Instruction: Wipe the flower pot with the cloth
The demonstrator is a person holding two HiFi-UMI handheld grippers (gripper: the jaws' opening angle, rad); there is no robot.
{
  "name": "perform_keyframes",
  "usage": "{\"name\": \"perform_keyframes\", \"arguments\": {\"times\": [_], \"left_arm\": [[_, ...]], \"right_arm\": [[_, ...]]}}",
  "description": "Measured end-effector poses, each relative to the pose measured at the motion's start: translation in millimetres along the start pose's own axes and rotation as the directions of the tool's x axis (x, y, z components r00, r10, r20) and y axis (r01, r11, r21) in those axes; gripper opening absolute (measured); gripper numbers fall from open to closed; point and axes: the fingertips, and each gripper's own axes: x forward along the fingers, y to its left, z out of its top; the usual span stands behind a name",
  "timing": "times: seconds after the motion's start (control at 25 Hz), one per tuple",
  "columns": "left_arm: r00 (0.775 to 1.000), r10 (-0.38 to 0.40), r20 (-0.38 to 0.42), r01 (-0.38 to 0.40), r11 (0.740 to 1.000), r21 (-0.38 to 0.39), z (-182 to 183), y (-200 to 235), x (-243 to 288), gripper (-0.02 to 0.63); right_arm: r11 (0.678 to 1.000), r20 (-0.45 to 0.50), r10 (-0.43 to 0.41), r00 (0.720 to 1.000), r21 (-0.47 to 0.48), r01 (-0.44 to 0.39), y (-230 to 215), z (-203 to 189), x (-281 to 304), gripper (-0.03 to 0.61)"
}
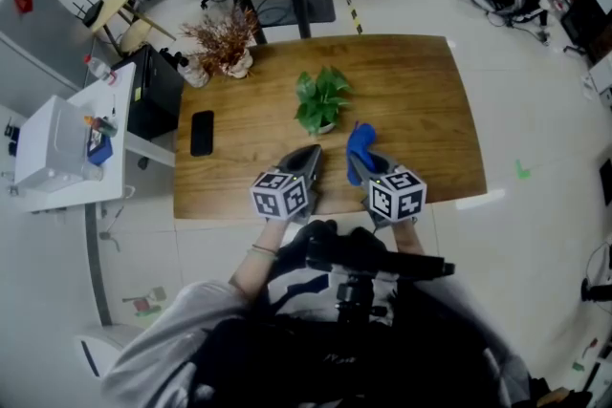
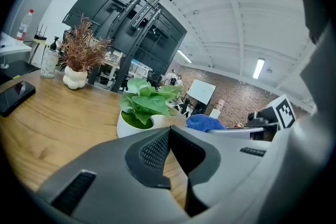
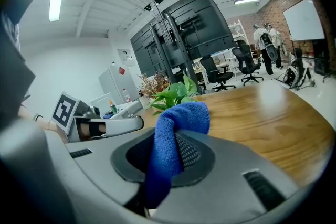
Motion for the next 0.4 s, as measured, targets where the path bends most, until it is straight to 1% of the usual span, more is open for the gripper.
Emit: {"name": "perform_keyframes", "arguments": {"times": [0.2, 0.4], "left_arm": [[1.0, 0.008, -0.016, -0.008, 1.0, -0.005, -9, 2, -3, 0.006], [0.999, 0.035, -0.04, -0.036, 0.999, -0.036, -19, 9, -3, 0.006]], "right_arm": [[0.999, 0.012, 0.003, 1.0, 0.036, -0.004, 0, -1, -1, 0.058], [0.999, 0.005, 0.003, 1.0, 0.043, -0.003, -1, -4, -2, 0.058]]}}
